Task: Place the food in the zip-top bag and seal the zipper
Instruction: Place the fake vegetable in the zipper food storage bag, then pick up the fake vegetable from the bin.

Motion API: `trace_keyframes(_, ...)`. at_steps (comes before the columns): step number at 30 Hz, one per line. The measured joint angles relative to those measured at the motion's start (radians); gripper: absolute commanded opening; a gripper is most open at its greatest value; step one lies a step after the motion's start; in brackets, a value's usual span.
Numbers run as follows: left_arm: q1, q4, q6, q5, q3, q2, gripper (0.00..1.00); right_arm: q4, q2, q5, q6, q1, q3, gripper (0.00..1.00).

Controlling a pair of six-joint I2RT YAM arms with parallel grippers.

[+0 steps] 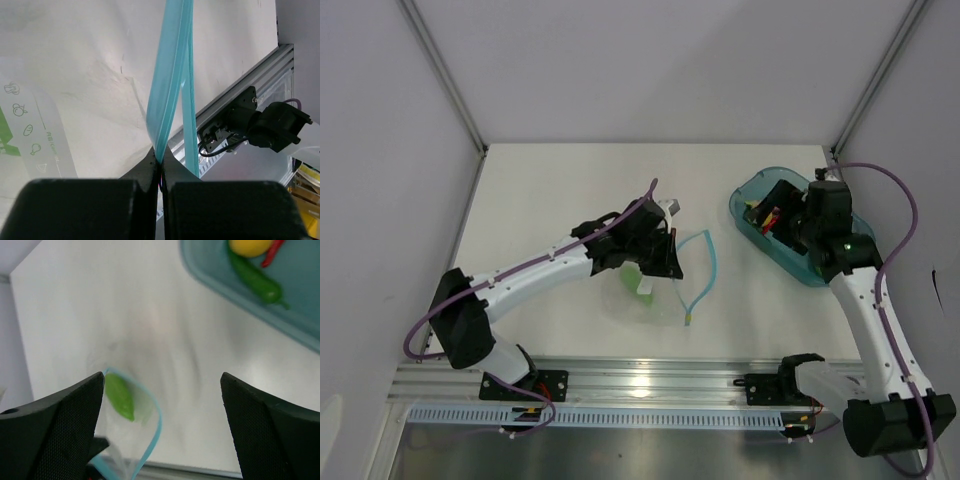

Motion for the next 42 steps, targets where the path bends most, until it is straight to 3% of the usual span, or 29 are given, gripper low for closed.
trace_keyframes(4, 0.000, 0.001, 0.007, 0.003, -0.006, 0.000, 0.01, 0.007, 0.096, -0.047, -0.066, -0.197, 0.004, 0.99)
trace_keyframes(9, 0.000, 0.000, 0.011, 0.008, -0.019, 0.000, 0.01, 0.020, 0.304, -0.090, -0.151, -0.345, 0.095, 0.95)
trace_keyframes(17, 0.000, -0.007, 0.023, 0.009, -0.030, -0.016, 0.01, 0.014, 0.739, -0.144, -0.267, -0.400, 0.348, 0.72)
trace_keyframes(23, 0.000, -0.011, 0.028, 0.010, -0.039, -0.036, 0.01, -0.064, 0.984, -0.187, -0.360, -0.395, 0.493, 0.65)
trace_keyframes(42, 0.000, -0.015, 0.042, 0.029, -0.049, -0.042, 0.01, -0.113, 1.060, -0.346, -0.554, -0.351, 0.450, 0.66)
